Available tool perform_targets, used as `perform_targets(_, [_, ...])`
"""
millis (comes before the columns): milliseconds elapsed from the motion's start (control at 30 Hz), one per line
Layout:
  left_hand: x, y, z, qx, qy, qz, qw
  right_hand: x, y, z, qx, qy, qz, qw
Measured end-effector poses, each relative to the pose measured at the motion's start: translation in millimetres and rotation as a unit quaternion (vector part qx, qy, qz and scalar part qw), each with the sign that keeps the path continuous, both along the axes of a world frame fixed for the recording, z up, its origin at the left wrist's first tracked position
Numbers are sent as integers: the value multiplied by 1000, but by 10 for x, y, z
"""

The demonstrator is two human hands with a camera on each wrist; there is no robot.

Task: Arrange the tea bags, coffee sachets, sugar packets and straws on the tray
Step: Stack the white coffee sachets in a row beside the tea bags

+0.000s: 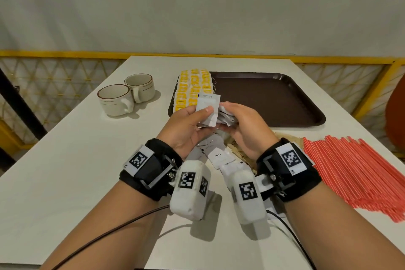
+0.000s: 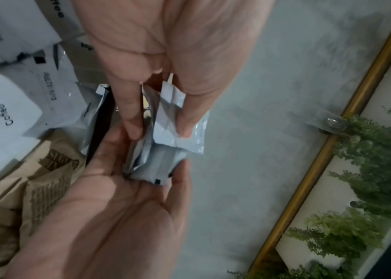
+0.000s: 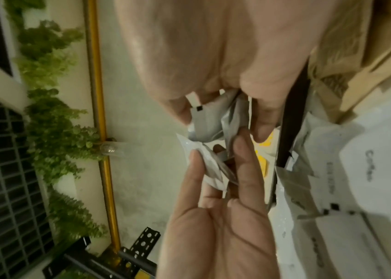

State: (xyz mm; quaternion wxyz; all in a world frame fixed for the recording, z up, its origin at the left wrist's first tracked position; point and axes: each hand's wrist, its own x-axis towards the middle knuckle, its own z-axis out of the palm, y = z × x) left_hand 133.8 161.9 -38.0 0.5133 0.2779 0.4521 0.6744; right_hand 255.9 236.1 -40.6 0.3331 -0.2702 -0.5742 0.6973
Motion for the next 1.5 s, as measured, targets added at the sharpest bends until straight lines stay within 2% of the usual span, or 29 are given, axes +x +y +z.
perform_targets(200, [-47, -32, 35, 0, -7, -11, 1000, 75, 61, 25, -75, 14, 7, 997])
perform_targets(333, [-34, -45, 27, -21, 30, -43, 998, 154, 79, 26, -99, -1, 22, 995])
perform_targets(600, [-68, -49, 35, -42, 85, -37, 995, 168, 121, 25, -3, -14, -31, 999])
perform_targets(733, [-59, -67, 41, -36, 136, -71, 987, 147, 63, 6, -6, 2, 32, 999])
perform_targets(833, [-17, -70, 50, -26, 176, -38, 983, 130, 31, -6, 4, 9, 60, 998])
perform_targets(967, [-50, -59, 60, -27, 176, 19, 984, 143, 35, 36, -12, 36, 55, 998])
perform_targets(1267, [-67, -109, 112, -25, 213, 14, 977, 72, 21, 32, -73, 42, 33, 996])
perform_targets(1400, [-36, -143, 145, -3, 215, -25, 976, 85, 15, -2, -19, 6, 34, 999])
perform_targets(1500, [-62, -137, 142, 7, 211, 5, 977, 96, 42, -8, 1, -1, -8, 1000])
